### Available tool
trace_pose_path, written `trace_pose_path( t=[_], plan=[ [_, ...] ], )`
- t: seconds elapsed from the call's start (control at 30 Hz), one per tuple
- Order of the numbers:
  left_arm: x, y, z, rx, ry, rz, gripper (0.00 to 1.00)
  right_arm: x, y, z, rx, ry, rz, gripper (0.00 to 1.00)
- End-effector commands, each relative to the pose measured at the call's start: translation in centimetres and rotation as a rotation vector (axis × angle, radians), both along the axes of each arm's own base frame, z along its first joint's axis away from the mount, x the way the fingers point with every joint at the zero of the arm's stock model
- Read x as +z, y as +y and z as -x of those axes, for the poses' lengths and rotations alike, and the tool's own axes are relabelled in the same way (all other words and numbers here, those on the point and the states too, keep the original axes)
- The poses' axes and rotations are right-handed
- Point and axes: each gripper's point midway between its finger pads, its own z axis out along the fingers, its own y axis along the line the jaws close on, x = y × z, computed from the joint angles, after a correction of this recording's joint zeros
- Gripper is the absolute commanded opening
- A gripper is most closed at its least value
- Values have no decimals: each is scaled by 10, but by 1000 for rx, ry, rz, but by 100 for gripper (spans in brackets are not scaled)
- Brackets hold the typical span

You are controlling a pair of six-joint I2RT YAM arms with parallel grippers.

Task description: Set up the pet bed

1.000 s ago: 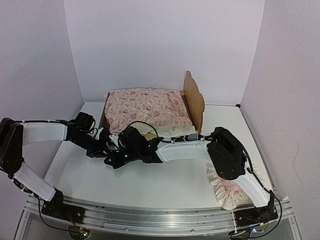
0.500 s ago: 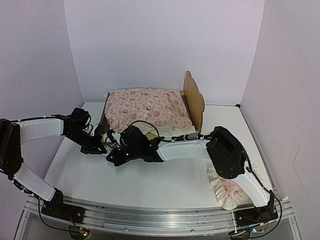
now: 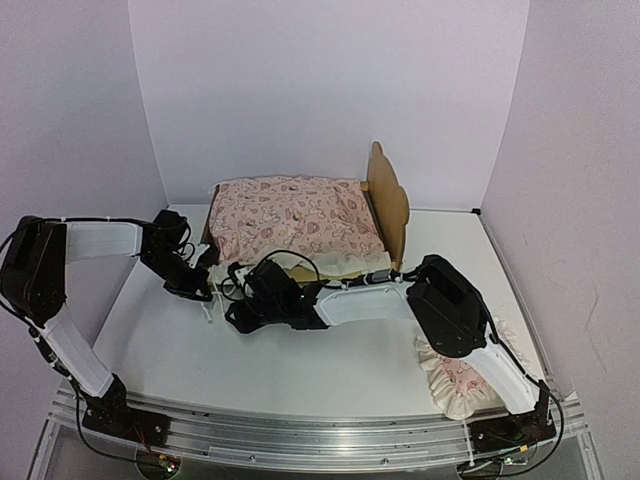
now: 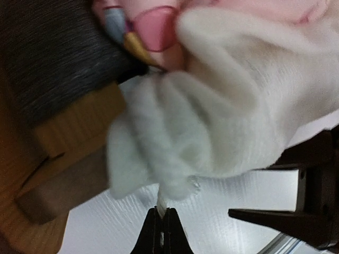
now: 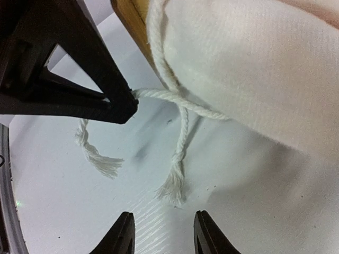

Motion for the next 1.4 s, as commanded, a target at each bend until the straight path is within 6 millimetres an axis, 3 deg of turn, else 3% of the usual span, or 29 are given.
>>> trace_pose_path(
  t=[0.0,0.23,0.33,0.43,0.5,0.77,1.0,1.03,1.1,1.23,1.33,1.37],
  plan=[
    [10,2,-12,-328,-199,-100,0,-12,12,-10,16,-104,27,41],
    [32,-14,3,-714,-558,-85,0,-36,28,-12,33,-137,40,43],
    [34,-18,14,-862,-720,-100,0,-49,22,-19,-3,-159,76,30],
    [31,-18,20,-969,-827,-138,0,-55,15,-17,0,-165,105,5],
    [29,-18,22,-1014,-887,-165,0,-49,9,-12,10,-156,109,0],
    [25,-25,26,-1224,-1248,-299,0,8,-5,21,117,-98,28,0],
    [15,-27,15,-1282,-1377,-393,1,31,-9,17,106,-49,-39,0],
    [15,-27,14,-1282,-1387,-407,4,31,-9,15,100,-41,-45,0],
    [13,-24,14,-1281,-1375,-430,20,33,-9,11,91,-27,-59,0],
    [16,-17,41,-1290,-1283,-374,46,34,-10,10,92,-21,-66,0],
    [41,-20,71,-1219,-1192,-209,58,35,-9,12,99,-12,-72,0],
    [65,-24,73,-1140,-1191,-153,61,35,-8,13,100,-8,-74,0]
  ],
)
